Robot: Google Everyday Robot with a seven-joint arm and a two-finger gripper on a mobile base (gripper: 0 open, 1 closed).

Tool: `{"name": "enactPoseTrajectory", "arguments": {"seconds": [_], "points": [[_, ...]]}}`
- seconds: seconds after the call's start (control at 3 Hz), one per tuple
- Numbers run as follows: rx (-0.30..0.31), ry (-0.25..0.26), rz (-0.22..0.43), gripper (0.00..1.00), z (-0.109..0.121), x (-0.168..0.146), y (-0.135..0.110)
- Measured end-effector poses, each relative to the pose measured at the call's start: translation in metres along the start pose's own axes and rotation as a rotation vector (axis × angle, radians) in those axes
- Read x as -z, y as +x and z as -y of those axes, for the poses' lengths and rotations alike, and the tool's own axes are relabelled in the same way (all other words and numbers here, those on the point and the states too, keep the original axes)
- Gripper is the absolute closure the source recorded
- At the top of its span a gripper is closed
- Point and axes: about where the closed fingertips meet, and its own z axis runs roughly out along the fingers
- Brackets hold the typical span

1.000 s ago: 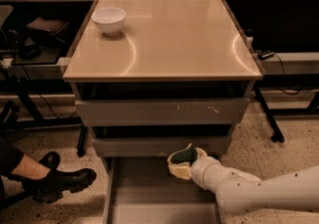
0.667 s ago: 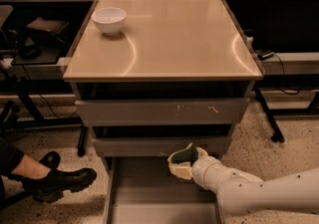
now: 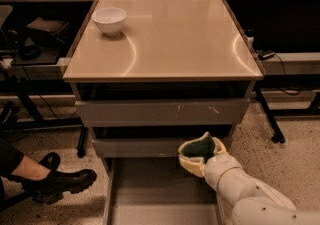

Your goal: Pick sponge from bottom drawer and place on counter

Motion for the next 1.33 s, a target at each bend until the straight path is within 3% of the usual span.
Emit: {"name": "enactPoseTrajectory", "arguments": {"seconds": [0.33, 0.67, 1.0, 1.33], "points": [[-0.004, 0.121, 0.100, 1.00, 0.010, 0.049, -0.060], [0.020, 0.159, 0.152, 1.00, 0.014, 0.066, -0.093], [0.021, 0.159, 0.152, 1.00, 0.014, 0.066, -0.093], [0.046, 0.182, 0.181, 1.00, 0.016, 0.069, -0.115]]}}
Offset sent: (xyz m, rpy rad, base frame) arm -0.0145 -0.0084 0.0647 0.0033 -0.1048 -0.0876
